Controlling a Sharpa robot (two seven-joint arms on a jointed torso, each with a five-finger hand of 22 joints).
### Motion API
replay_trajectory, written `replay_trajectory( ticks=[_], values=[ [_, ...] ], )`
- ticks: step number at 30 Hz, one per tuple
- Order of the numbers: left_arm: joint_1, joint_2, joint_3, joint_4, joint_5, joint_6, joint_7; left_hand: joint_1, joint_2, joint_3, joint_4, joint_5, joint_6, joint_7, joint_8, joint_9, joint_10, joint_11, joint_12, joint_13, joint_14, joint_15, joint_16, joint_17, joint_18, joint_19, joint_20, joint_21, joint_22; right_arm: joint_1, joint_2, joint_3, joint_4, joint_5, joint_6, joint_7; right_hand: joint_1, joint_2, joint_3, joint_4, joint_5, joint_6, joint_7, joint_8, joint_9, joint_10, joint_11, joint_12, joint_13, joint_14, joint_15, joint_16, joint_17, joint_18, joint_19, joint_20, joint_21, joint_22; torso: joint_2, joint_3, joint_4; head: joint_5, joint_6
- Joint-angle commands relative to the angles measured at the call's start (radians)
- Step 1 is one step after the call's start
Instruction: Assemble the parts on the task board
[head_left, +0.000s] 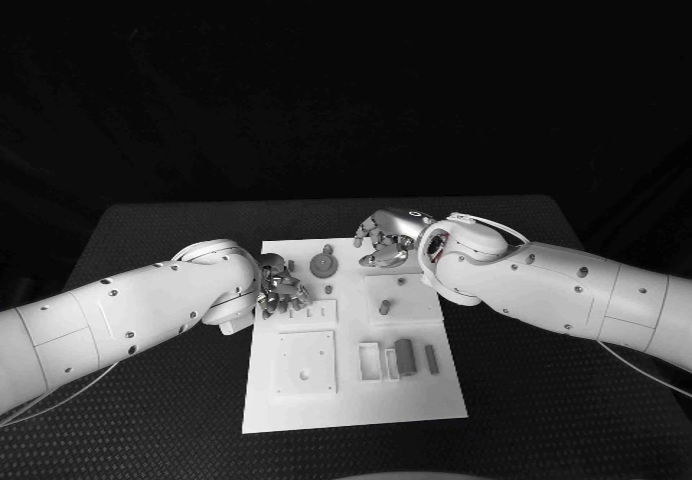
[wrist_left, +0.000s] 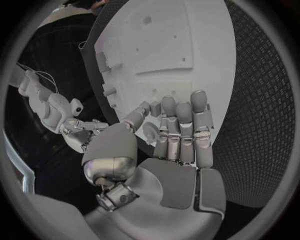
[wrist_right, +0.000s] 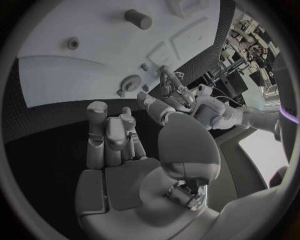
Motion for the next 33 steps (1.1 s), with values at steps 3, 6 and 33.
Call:
replay_trajectory(
  ticks=[3,6,33],
  values=[
    [-0.009,-0.002,-0.007,-0.005,0.004,0.012,-0.014,0.021,0.031,0.001,-0.021,-0.001,0.008,-0.001,0.004,-0.001,0.005,-0.005,0.014,0.006,0.007,-0.007,0.015,0.005,0.032,0.009,-0.005,0.011,0.021,-0.001,0.0,0.0,0.001,-0.005,0.012,0.004,-0.01,0.002,0.0,0.007,0.003,0.001,0.005,-0.005,-0.001,-0.005,0.004,0.007,-0.001,-0.003,0.006,-0.007,-0.001,0.084,0.0,-0.009,-0.003,0.018,0.0,0.0002,0.0001,0.0,0.0],
    [-0.009,-0.004,-0.007,0.0,0.008,0.012,-0.009,0.029,0.046,0.003,-0.029,0.0,0.01,-0.002,0.006,-0.001,0.003,-0.005,0.018,0.008,0.003,-0.008,0.019,0.007,0.03,0.007,-0.006,0.014,0.022,-0.001,0.0,0.0,0.001,-0.005,0.013,0.004,-0.01,0.002,0.0,0.007,0.003,0.001,0.005,-0.005,-0.001,-0.005,0.004,0.007,-0.001,-0.002,0.006,-0.007,0.0,0.084,0.0,-0.009,-0.003,0.018,0.0,0.0,-0.0002,0.0,0.001],
    [-0.009,-0.002,-0.003,-0.004,0.063,-0.011,0.016,0.026,0.138,0.028,-0.057,0.133,0.075,-0.025,0.038,0.002,0.024,-0.027,0.054,0.015,0.019,-0.021,0.058,0.016,0.028,0.016,-0.019,0.064,0.024,-0.003,0.001,-0.001,-0.002,-0.005,0.018,0.004,-0.009,0.002,0.0,0.007,0.003,0.0,0.005,-0.005,-0.001,-0.005,0.004,0.007,-0.002,-0.002,0.007,-0.007,0.001,0.084,0.0,-0.009,-0.003,0.018,0.0,0.0001,0.0002,0.001,0.003]
  ],
)
